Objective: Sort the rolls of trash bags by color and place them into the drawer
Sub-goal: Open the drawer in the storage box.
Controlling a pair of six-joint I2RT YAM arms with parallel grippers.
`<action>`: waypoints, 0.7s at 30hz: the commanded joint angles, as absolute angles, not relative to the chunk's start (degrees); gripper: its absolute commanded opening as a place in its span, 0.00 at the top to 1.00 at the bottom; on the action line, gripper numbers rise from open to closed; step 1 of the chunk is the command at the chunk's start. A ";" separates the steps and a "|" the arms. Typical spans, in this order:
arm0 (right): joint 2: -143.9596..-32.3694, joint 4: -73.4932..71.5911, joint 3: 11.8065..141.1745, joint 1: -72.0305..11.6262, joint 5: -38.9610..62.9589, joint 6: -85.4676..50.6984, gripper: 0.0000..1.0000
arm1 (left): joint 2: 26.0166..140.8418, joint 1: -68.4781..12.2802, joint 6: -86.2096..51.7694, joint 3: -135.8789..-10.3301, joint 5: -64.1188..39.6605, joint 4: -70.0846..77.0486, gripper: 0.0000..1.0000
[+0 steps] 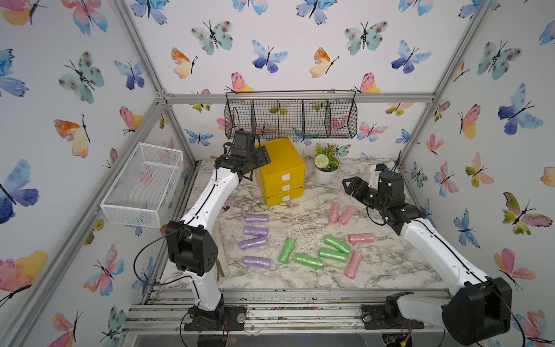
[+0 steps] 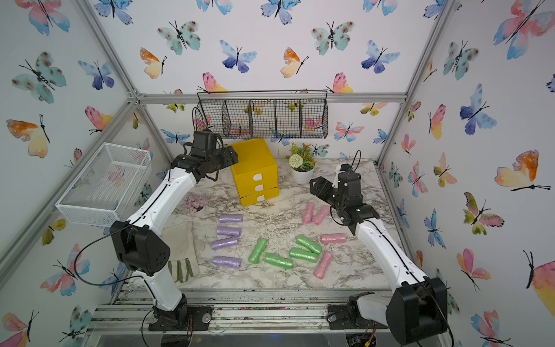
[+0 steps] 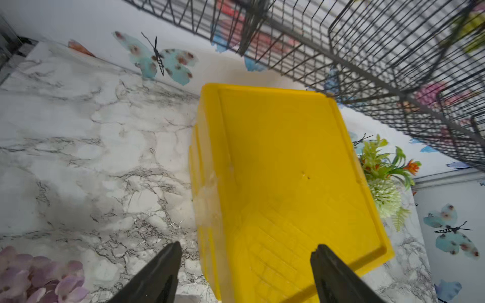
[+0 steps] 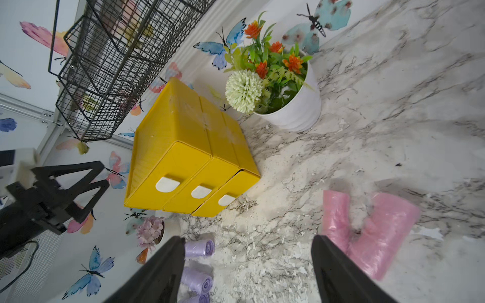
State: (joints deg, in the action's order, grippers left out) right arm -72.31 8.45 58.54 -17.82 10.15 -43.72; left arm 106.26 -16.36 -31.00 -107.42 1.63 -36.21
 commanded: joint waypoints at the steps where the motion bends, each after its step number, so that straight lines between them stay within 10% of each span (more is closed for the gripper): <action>1: -73.91 10.18 61.04 -19.73 9.67 -45.90 0.19 | 107.33 -14.43 -32.68 -109.85 -3.25 -40.57 0.20; 21: -99.32 -1.04 75.45 -33.37 12.82 -64.70 0.25 | 113.24 -12.39 -33.62 -111.57 -11.73 -36.75 0.53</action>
